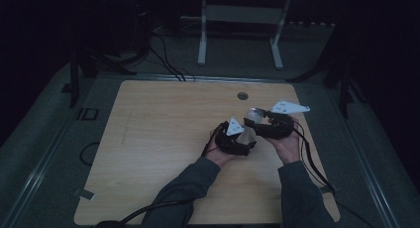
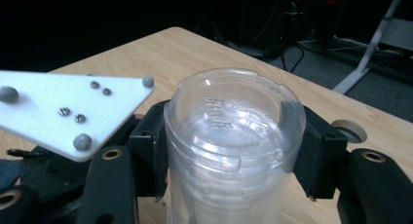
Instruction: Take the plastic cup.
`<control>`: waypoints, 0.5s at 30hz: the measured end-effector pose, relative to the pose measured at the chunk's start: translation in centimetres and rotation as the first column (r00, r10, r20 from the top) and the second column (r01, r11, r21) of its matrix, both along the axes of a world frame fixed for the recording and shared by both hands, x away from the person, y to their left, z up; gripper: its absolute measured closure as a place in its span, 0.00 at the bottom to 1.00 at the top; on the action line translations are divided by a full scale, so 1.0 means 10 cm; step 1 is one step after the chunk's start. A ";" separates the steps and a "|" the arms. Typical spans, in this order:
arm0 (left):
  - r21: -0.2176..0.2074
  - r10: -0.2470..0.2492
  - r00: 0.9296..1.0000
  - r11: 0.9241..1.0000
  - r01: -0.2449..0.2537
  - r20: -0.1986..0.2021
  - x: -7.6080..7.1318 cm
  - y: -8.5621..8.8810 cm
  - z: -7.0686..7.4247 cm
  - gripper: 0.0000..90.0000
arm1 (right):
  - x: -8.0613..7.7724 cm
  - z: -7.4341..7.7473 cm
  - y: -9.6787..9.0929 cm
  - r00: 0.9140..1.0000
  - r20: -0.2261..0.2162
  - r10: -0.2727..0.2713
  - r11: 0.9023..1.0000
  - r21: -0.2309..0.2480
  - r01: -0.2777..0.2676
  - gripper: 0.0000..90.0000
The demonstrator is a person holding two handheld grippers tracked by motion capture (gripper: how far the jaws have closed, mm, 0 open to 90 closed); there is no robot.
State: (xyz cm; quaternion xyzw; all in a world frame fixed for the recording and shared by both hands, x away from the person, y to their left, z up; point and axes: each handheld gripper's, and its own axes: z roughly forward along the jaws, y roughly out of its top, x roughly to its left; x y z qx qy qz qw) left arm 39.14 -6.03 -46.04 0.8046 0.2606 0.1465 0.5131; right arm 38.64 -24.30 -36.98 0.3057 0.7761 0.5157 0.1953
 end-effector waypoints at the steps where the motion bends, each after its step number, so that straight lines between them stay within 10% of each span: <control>1: 0.000 0.000 1.000 1.000 0.000 -0.001 0.00 0.00 0.00 0.22 | 0.00 0.01 0.00 1.000 0.001 -0.002 1.000 0.002 0.002 0.44; 15: -0.009 0.001 1.000 1.000 -0.001 -0.007 -0.01 0.00 -0.01 0.22 | -0.05 0.23 -0.08 1.000 0.029 0.001 0.999 0.049 -0.002 0.45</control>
